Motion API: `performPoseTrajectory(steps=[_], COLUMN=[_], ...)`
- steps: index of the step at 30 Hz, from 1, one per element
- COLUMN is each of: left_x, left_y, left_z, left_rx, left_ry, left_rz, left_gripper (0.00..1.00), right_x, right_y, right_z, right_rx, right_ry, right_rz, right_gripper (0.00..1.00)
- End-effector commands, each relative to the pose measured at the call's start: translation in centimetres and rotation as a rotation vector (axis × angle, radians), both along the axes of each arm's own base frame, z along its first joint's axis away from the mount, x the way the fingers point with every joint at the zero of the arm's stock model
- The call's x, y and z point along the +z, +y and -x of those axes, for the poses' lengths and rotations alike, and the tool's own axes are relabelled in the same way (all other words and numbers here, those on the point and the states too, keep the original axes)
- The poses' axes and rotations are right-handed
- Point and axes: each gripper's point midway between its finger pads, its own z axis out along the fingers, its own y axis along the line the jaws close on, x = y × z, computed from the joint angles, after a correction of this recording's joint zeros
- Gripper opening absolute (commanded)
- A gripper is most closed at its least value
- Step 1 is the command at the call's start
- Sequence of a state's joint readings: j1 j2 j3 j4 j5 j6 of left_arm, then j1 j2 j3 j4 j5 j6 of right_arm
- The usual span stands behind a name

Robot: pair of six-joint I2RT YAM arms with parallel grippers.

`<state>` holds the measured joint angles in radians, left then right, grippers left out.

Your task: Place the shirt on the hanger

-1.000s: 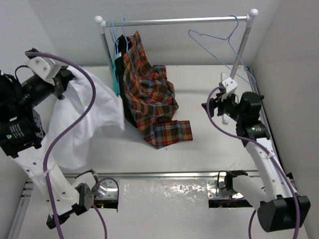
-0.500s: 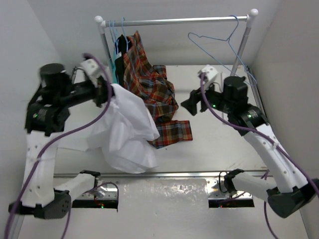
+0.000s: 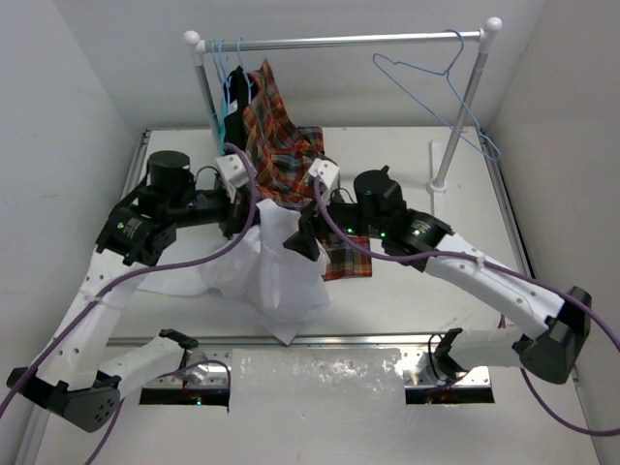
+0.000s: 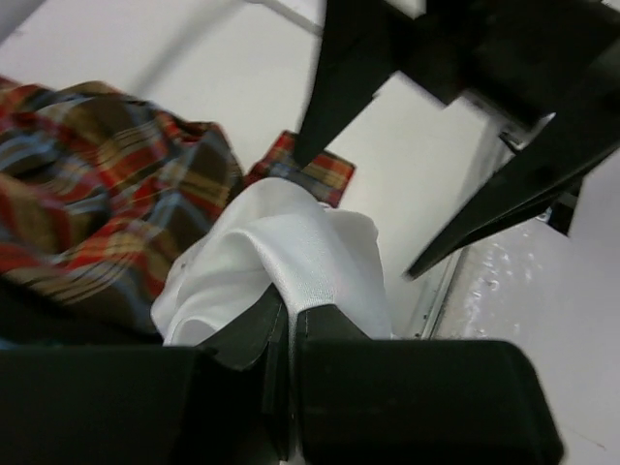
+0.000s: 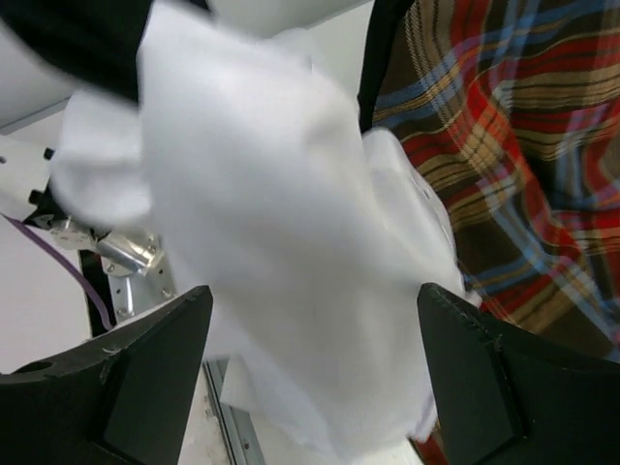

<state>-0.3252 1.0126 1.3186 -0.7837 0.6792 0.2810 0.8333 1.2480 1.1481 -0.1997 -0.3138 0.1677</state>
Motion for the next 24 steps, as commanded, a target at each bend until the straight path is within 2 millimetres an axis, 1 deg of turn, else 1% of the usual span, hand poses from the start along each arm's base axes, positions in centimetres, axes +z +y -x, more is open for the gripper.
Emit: performPoseTrajectory(steps=[1,2,3,4,5,6,7,8,9,10,11,12,13,14,15,16,17,18,19,20,21,22,23,24], left_x=[1.1,0.8,0.8,0.9,1.1,1.5,1.3,1.3,1.4,1.6,1.6,1.9,1.9,2.0,2.1,2.0,2.0,1.3,0.8,0.6,-0.1,-0.4,-0.7,-0.9], left_y=[-3.0,-3.3,-3.7,-3.9,-4.1,-4.2,-4.2,-4.1,-3.9,-3.8,-3.4,-3.2,-3.0,-2.7,-2.6,-2.3,-2.2,-2.0,-1.7,-1.6,-1.4,-1.1,-0.8,-0.6], left_z=[0.7,0.9,1.2,1.3,1.8,2.3,2.6,3.0,3.2,3.2,2.6,2.3,1.9,1.2,0.8,0.2,-0.4,-0.9,-1.4,-2.0,-2.4,-2.9,-3.1,-3.3], left_rx=[-0.101,-0.11,-0.127,-0.137,-0.164,-0.184,-0.199,-0.215,-0.211,-0.199,-0.158,-0.132,-0.106,-0.063,-0.046,-0.003,0.022,0.046,0.076,0.096,0.118,0.155,0.173,0.187], left_ry=[-0.047,-0.036,-0.029,-0.03,-0.026,-0.043,-0.043,-0.06,-0.071,-0.079,-0.086,-0.092,-0.094,-0.096,-0.099,-0.09,-0.095,-0.083,-0.078,-0.081,-0.066,-0.063,-0.057,-0.056], left_rz=[0.073,0.078,0.088,0.104,0.118,0.13,0.131,0.13,0.129,0.127,0.117,0.112,0.106,0.099,0.097,0.096,0.1,0.094,0.086,0.086,0.081,0.076,0.067,0.057], left_gripper=[0.0,0.0,0.0,0.06,0.26,0.36,0.62,0.73,0.8,0.88,0.89,0.9,0.91,0.92,0.92,0.92,0.92,0.92,0.92,0.92,0.92,0.92,0.92,0.92], right_x=[-0.9,-1.6,-3.0,-4.3,-5.8,-6.9,-7.6,-9.9,-10.3,-11.3,-12.5,-15.6,-15.4,-16.3,-17.0,-16.2,-13.9,-12.1,-10.2,-9.1,-7.8,-6.9,-6.2,-5.2], right_y=[2.5,2.9,3.2,2.9,2.3,1.5,0.7,-1.1,-3.1,-4.9,-6.9,-11.4,-14.0,-16.5,-21.0,-23.3,-25.4,-28.8,-30.3,-31.7,-32.5,-32.7,-32.7,-30.7], right_z=[-0.5,-0.3,-0.3,-0.1,0.3,0.6,0.8,0.9,1.5,1.8,2.0,2.7,3.4,3.9,4.4,4.5,3.4,2.6,2.0,1.7,0.9,0.6,0.2,-0.9], right_rx=[0.007,0.026,0.041,0.045,0.043,0.03,0.013,-0.035,-0.07,-0.116,-0.165,-0.269,-0.332,-0.396,-0.529,-0.658,-0.774,-0.938,-1.03,-1.106,-1.163,-1.14,-1.139,-1.05], right_ry=[0.016,0.026,0.045,0.073,0.087,0.105,0.108,0.125,0.142,0.17,0.193,0.256,0.248,0.258,0.266,0.264,0.208,0.115,0.052,0.002,-0.055,-0.104,-0.12,-0.161], right_rz=[-0.051,-0.04,-0.014,0.026,0.062,0.096,0.116,0.171,0.201,0.242,0.292,0.44,0.479,0.548,0.683,0.688,0.707,0.786,0.792,0.816,0.814,0.82,0.786,0.691], right_gripper=[0.83,0.66,0.52,0.36,0.06,0.0,0.0,0.0,0.0,0.0,0.0,0.0,0.0,0.0,0.0,0.0,0.0,0.13,0.49,0.79,0.99,0.99,0.99,0.99])
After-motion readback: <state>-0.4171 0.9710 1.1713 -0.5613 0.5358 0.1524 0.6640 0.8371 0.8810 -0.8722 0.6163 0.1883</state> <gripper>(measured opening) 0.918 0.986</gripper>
